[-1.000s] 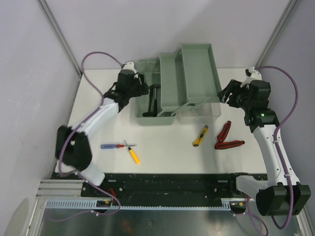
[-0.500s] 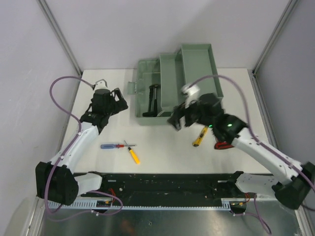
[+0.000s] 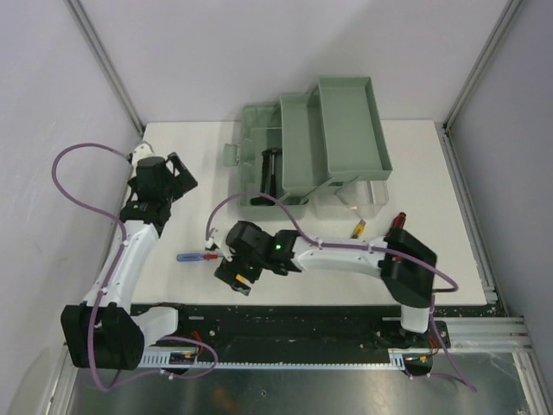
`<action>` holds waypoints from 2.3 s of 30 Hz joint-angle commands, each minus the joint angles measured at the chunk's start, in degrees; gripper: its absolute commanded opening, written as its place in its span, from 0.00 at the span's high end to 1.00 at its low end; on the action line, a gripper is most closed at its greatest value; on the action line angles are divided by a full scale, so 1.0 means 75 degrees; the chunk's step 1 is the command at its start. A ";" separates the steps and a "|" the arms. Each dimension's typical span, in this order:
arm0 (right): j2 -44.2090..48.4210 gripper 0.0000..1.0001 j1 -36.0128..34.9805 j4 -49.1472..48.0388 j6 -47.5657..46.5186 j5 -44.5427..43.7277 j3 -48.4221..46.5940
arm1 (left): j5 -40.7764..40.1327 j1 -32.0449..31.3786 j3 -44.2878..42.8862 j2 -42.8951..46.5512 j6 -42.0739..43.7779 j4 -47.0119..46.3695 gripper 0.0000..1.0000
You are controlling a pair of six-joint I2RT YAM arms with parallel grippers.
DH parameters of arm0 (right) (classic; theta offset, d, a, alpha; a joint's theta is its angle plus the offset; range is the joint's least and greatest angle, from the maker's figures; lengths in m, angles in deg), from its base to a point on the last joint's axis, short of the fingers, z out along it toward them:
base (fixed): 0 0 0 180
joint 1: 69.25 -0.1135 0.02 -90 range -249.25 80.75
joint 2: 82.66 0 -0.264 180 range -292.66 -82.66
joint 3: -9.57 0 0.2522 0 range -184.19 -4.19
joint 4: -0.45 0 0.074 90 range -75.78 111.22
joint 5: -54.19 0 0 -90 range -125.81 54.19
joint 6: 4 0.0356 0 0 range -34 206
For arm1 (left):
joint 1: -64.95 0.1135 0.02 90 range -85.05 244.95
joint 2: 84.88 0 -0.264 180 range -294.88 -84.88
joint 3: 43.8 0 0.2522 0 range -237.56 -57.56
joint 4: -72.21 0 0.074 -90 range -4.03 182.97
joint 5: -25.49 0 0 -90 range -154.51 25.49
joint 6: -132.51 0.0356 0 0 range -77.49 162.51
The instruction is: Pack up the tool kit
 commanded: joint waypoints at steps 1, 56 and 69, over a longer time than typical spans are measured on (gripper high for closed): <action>-0.1037 0.18 0.0059 -0.0212 0.0373 -0.0465 -0.1048 | -0.0122 0.0436 0.0023 -0.0195 -0.0092 -0.0006 0.01; -0.0911 0.98 0.4422 -0.0122 0.1671 -0.2847 -0.3899 | 0.1418 0.1212 0.0959 0.0262 0.0568 -0.0291 0.00; -0.2358 0.87 0.4628 0.0573 0.3091 -0.4271 -0.4597 | 0.0222 0.1218 0.0821 0.0972 -0.0640 0.1611 0.02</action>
